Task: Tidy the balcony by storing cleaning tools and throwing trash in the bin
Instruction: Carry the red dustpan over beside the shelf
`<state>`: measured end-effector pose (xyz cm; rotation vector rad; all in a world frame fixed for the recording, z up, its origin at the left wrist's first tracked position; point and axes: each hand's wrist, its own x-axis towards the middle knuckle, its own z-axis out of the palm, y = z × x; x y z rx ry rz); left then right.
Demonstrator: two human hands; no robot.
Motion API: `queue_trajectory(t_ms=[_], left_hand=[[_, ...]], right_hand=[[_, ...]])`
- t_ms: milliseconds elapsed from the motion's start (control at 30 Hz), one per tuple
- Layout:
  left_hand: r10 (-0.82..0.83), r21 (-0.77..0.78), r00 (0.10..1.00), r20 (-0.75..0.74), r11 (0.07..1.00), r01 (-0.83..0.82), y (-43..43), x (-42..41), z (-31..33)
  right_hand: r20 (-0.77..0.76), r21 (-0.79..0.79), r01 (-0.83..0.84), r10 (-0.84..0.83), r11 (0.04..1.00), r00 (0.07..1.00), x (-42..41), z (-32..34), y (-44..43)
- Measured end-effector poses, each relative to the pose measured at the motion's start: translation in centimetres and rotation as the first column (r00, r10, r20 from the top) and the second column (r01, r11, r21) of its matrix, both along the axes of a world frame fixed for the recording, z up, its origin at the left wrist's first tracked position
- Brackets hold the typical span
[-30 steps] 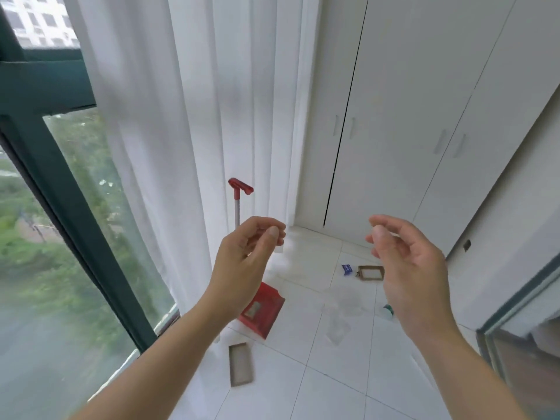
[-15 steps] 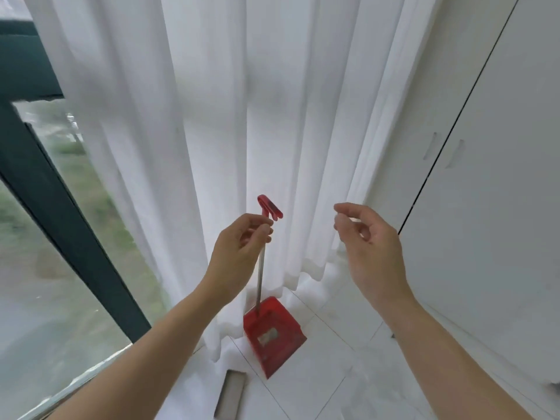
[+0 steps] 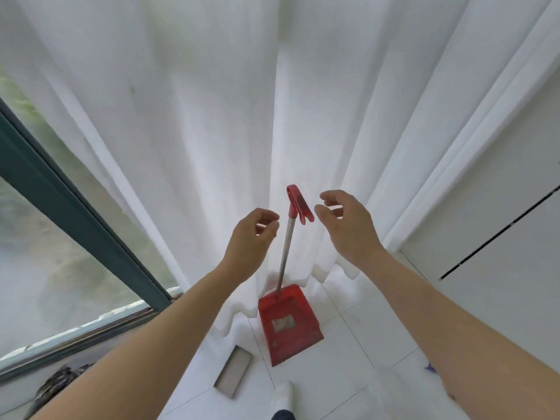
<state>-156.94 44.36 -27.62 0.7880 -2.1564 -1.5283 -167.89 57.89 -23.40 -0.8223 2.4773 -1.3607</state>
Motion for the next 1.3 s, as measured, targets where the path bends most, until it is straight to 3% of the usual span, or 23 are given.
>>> queue_trajectory(t_ms=[233,500,967,1133,1300], left_hand=[[-0.026,0.022,0.98,0.199,1.0,0.022,-4.1,-8.5,-6.7],[-0.063,0.087,0.932,0.356,0.996,0.034,-6.7,-14.2,-11.4],[-0.022,0.268,0.977,0.213,0.963,-0.036,-5.0,-14.9,-11.9],[0.045,0.237,0.986,0.16,0.968,-0.083,-2.8,-11.8,-8.9],[0.133,0.1,0.983,0.129,0.984,-0.147,1.0,-6.8,-3.9]], right_hand=[[0.107,0.25,-0.074,0.048,0.965,0.993,-8.7,-5.9,-5.9],[0.304,0.339,-0.192,0.086,0.921,0.949,-13.7,-10.7,-10.1],[0.296,0.255,-0.277,0.198,0.926,0.934,-12.7,-9.6,-10.0],[0.278,0.219,-0.326,0.262,0.92,0.924,-9.8,-6.1,-8.3],[0.21,0.175,-0.424,0.387,0.889,0.898,-5.2,-1.2,-5.1]])
